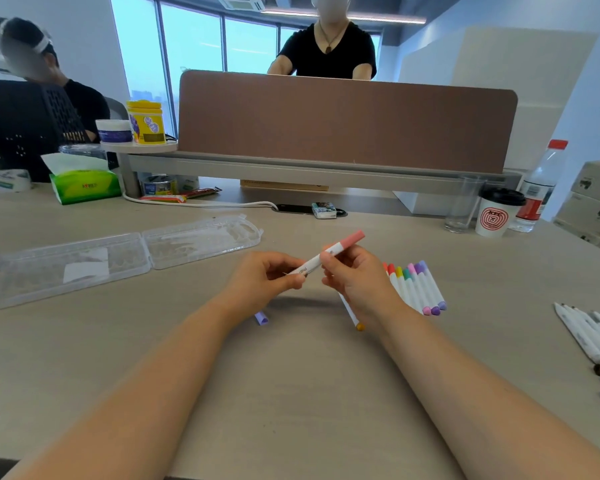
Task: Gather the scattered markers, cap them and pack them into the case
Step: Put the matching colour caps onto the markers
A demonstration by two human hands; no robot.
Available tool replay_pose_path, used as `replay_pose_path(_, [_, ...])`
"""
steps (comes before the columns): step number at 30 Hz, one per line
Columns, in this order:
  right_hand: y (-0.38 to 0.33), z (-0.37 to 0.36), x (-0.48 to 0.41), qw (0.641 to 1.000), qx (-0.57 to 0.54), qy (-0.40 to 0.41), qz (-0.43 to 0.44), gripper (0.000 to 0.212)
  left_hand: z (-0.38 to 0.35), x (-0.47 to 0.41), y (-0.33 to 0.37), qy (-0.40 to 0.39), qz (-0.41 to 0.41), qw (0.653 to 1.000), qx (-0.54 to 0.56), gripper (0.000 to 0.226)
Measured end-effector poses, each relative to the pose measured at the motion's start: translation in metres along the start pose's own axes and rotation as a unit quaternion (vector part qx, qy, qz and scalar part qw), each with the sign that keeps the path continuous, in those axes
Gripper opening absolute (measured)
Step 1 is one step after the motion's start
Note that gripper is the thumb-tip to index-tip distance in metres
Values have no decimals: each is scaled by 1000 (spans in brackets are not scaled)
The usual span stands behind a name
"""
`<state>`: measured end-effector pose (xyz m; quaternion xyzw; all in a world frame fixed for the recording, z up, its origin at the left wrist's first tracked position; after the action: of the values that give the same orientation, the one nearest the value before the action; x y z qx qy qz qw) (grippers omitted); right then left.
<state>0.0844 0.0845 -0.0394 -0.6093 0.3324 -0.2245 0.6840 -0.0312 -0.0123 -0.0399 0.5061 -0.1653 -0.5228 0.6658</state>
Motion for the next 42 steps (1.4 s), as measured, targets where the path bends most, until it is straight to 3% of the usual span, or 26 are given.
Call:
replay_pose_path(5, [0, 12, -6, 998, 49, 23, -15, 23, 18, 0, -18, -29, 64, 986, -152, 31])
replay_pose_path(9, [4, 12, -7, 982, 187, 10, -18, 36, 26, 4, -21, -83, 100, 971, -203, 11])
replay_pose_path(15, [10, 2, -9, 888, 456, -23, 54, 16, 35, 11, -24, -143, 97, 962, -213, 19])
replay_pose_path(19, [11, -6, -12, 809, 582, -68, 47, 22, 36, 12, -30, -150, 88, 959, -226, 16])
replay_pose_path(23, [16, -9, -12, 757, 647, -85, 38, 27, 40, 9, -34, -114, 85, 967, -213, 16])
replay_pose_path(27, [17, -11, -15, 715, 693, -83, 44, 30, 47, 6, -39, -30, 88, 978, -186, 22])
replay_pose_path(30, [12, -22, -17, 675, 728, -82, 91, 32, 53, 3, -42, 25, 70, 984, -161, 16])
replay_pose_path(33, [12, -45, -19, 664, 716, -138, 168, 46, 59, 1, -43, 59, 51, 984, -161, 15])
replay_pose_path(35, [16, -57, -25, 654, 716, -175, 172, 50, 62, 1, -43, 82, 44, 984, -150, 15])
replay_pose_path(40, [20, -69, -42, 626, 735, -177, 189, 22, 64, -1, -48, 121, 40, 986, -111, 16])
replay_pose_path(42, [19, -69, -44, 638, 722, -172, 202, 19, 64, -2, -49, 123, 43, 987, -92, 14])
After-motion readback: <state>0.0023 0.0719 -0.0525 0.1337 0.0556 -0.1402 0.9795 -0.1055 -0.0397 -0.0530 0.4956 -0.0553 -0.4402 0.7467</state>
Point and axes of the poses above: each hand's wrist, its own x-axis away from the middle knuckle, its own z-axis out of the back of the hand, y = z × x, the point moved 5 cm from there along -x, towards the middle knuckle, and after that the axes turned 4 degrees about x, right-handed, at the moved point
